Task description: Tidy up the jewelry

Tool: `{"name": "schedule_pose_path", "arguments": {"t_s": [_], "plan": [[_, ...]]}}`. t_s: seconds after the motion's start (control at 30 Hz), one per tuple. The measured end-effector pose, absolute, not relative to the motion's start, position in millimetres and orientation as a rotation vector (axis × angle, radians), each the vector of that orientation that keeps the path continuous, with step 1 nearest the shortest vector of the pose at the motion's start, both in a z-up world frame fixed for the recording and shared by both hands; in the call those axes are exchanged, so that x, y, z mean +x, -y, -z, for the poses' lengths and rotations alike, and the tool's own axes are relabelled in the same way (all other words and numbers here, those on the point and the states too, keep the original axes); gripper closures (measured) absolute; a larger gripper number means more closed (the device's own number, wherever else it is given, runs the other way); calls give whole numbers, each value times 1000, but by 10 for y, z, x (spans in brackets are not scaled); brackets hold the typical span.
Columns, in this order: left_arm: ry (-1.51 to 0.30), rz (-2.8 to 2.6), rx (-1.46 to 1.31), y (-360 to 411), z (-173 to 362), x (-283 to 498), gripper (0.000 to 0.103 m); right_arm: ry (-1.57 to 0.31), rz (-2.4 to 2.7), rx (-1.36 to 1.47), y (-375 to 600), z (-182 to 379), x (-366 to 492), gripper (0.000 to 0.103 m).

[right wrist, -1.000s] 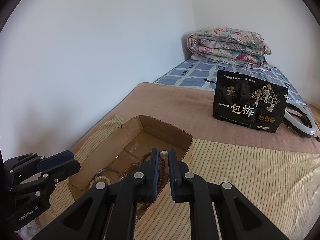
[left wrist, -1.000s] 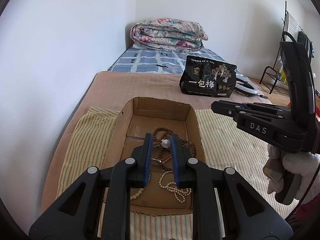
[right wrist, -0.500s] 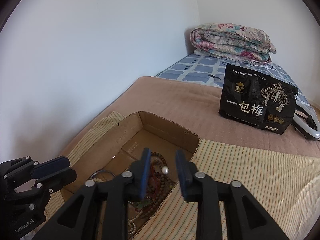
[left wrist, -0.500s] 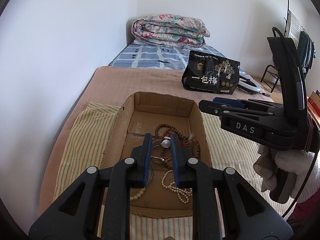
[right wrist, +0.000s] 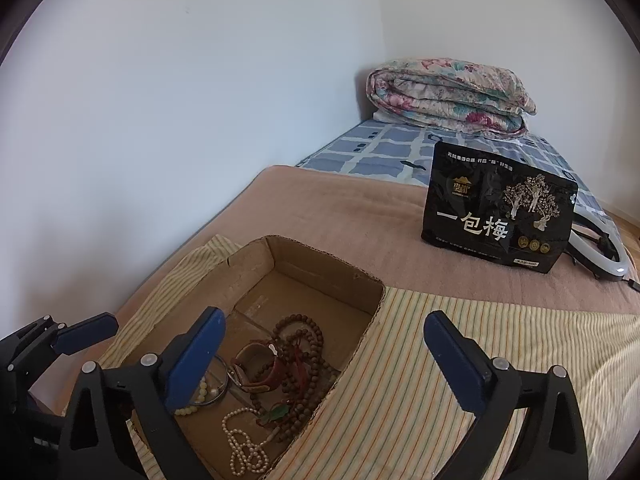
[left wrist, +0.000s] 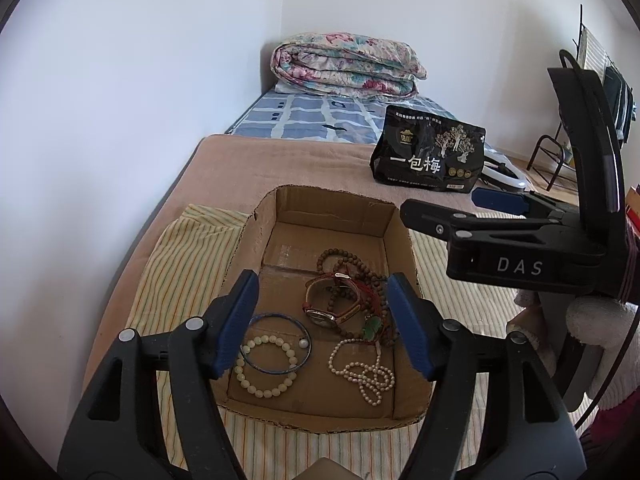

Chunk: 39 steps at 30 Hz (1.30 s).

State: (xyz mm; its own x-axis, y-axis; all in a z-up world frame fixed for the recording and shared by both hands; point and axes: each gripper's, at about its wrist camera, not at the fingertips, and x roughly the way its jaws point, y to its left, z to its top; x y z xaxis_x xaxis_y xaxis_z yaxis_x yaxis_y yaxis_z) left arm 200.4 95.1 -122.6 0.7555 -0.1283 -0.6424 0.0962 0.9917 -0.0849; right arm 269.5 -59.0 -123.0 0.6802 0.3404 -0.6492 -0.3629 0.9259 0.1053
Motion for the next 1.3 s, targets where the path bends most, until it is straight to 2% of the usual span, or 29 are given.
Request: {"name": "schedule_pose_path", "arguments": {"t_s": [0.57, 1.3], "plan": [[-686, 120, -48, -920, 1086, 1910, 34, -703, -399, -35, 629, 1115, 2596, 2], [-619, 101, -55, -759, 579, 1393, 34, -627, -391, -16, 1083, 654, 2079, 0]]}}
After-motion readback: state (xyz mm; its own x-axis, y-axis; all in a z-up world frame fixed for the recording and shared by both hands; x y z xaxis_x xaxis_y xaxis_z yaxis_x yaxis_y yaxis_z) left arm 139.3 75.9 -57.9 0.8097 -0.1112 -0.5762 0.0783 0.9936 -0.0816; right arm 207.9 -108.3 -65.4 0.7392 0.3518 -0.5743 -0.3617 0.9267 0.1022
